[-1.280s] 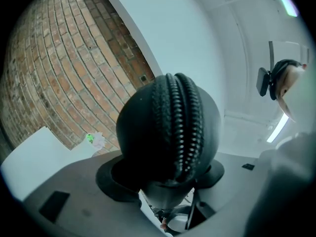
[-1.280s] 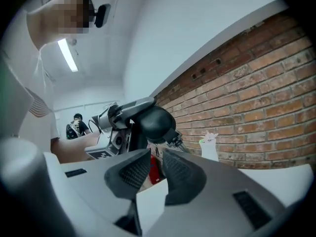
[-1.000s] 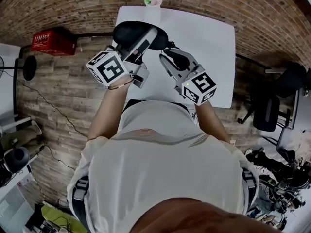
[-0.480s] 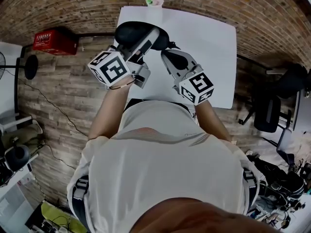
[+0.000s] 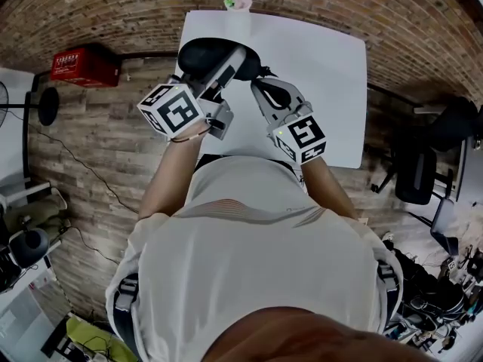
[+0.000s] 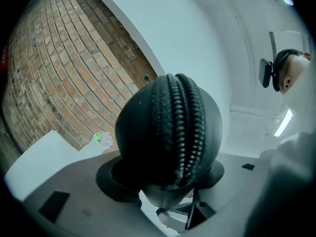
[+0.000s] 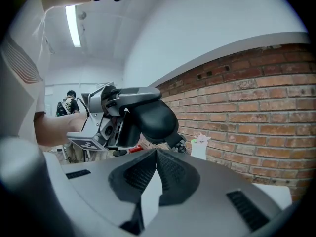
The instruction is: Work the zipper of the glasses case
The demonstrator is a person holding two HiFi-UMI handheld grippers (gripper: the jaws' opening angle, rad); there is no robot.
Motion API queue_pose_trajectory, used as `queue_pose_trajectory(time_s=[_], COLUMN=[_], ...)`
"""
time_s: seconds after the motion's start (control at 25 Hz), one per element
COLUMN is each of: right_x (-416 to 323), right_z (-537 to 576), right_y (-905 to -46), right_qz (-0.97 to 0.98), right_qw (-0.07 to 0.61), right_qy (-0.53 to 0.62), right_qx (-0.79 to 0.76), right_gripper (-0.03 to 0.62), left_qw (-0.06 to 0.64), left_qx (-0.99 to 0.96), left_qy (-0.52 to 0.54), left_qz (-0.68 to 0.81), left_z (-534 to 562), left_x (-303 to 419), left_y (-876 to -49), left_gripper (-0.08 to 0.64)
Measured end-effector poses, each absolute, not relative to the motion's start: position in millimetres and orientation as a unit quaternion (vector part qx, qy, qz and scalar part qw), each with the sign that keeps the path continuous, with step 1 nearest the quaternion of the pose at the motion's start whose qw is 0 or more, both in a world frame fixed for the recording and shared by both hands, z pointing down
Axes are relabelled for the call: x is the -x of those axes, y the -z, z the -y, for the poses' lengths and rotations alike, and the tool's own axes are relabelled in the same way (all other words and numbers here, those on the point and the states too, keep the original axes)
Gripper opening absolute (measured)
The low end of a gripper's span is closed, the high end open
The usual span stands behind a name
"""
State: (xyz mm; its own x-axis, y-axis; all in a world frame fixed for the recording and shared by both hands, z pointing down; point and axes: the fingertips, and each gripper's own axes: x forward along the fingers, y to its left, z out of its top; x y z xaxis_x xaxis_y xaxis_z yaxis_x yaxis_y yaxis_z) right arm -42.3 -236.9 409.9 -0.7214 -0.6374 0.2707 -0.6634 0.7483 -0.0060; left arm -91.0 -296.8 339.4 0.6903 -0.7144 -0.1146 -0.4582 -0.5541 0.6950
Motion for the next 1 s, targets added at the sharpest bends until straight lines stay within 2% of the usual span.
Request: queue_pose_trajectory(time_s=[0.36,1.0], right_x=[27.7,26.5], right_z=[247.9,241.0], right_y=[-420.4,-408.9], right_qz=[0.908,0.907], right_qw=[0.177,0.218], right_qy=[-0.018,0.133], right_qx=[-0.38,-0.336], right_gripper=[0.054,0.058], left_qw=[0.335,0.385], left_qx=[-0.864,-0.904], left_qy=[0.173,0.051], left_qz=[0.333,0.178], left_z=[295.0,269.3], left_x=[88.1,69.8], left_y=[-353.1,-373.9], left_gripper=[0.265,0.264])
